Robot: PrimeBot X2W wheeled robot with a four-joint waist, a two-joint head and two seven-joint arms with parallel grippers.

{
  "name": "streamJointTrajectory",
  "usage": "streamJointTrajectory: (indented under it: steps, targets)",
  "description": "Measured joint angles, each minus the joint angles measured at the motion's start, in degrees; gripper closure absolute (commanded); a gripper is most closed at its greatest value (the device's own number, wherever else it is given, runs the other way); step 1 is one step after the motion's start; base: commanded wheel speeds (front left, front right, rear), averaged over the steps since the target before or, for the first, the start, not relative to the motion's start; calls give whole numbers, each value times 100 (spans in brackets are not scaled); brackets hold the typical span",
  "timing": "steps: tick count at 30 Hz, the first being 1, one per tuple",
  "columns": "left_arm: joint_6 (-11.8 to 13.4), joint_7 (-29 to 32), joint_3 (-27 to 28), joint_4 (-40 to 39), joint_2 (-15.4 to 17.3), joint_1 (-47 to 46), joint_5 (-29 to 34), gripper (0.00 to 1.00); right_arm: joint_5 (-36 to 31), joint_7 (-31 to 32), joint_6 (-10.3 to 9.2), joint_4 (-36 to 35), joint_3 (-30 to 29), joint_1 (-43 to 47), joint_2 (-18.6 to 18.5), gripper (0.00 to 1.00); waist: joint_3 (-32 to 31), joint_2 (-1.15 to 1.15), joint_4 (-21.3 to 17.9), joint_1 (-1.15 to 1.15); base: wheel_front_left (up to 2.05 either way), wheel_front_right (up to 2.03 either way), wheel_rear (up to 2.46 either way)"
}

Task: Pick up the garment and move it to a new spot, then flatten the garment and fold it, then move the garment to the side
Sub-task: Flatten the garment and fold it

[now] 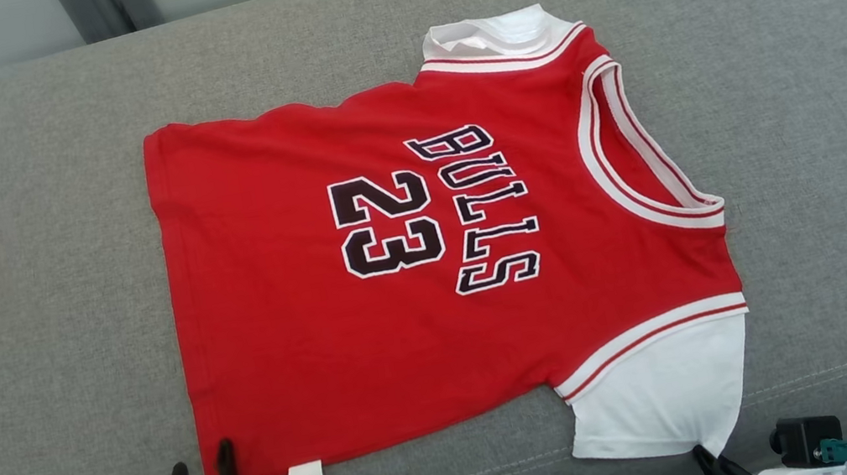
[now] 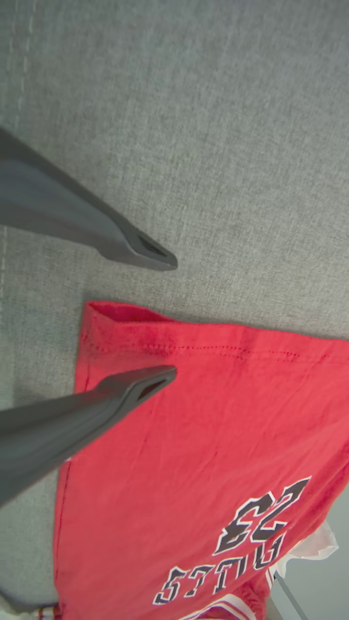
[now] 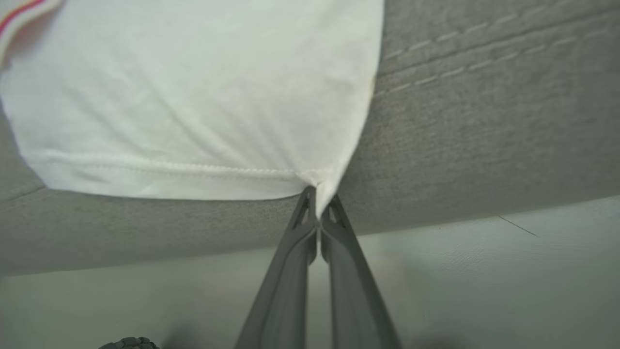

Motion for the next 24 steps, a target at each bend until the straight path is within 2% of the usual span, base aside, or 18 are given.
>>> streamJointTrajectory:
  steps: [9,24]
  targets:
    - [-1,227,-253,-104,-104,5,-616,0,55,-65,0,76,74,-2,-22,100,-28,0,84,0,0,0,0]
    - [-1,487,-348,-204,-25,192,-1084,0,99,-97,0,250,167,-6,-66,100,-167,0,226,0,0,0,0]
